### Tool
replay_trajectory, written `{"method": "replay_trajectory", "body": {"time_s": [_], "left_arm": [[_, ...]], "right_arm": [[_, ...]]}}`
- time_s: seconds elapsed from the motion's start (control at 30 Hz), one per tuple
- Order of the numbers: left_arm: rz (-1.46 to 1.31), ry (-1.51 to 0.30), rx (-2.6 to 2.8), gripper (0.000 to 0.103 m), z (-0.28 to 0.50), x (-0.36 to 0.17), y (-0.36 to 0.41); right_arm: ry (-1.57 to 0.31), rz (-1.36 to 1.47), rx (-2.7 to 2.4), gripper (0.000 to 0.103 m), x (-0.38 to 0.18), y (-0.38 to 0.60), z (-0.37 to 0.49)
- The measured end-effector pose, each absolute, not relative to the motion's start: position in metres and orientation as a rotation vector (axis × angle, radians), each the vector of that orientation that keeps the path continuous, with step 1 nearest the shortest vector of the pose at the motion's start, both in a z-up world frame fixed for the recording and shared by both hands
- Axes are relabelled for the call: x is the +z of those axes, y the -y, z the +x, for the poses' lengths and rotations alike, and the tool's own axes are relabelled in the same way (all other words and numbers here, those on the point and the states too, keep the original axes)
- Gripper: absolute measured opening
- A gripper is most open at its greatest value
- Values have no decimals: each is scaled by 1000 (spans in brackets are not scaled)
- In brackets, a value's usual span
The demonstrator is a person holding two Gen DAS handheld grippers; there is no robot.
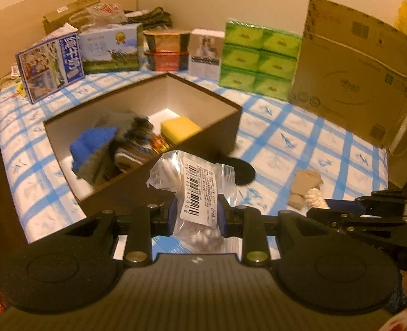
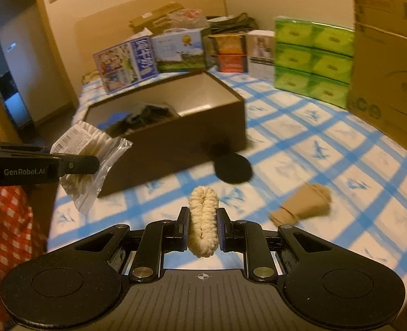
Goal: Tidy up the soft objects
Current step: 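Carry the swab bag and knitted ring over the box and lower them in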
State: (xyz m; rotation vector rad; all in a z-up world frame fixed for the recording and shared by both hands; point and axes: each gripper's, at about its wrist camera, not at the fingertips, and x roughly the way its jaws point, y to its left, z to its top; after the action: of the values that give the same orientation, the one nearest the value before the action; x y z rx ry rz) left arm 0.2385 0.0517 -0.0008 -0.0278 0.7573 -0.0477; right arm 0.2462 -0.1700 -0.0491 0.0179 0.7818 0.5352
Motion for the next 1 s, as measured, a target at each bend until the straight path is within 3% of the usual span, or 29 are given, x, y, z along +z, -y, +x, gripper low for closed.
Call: {"method": "replay_trajectory", "body": {"time_s": [0.47,1.0], "left_arm": [[-28,-697,11,27,308,21,-93],[-107,-743,50,27,378,-7,-122]], "right_arm": [[-686,31,619,20,-15,114,330],[-679,12,668,20,-29,63,402]]}}
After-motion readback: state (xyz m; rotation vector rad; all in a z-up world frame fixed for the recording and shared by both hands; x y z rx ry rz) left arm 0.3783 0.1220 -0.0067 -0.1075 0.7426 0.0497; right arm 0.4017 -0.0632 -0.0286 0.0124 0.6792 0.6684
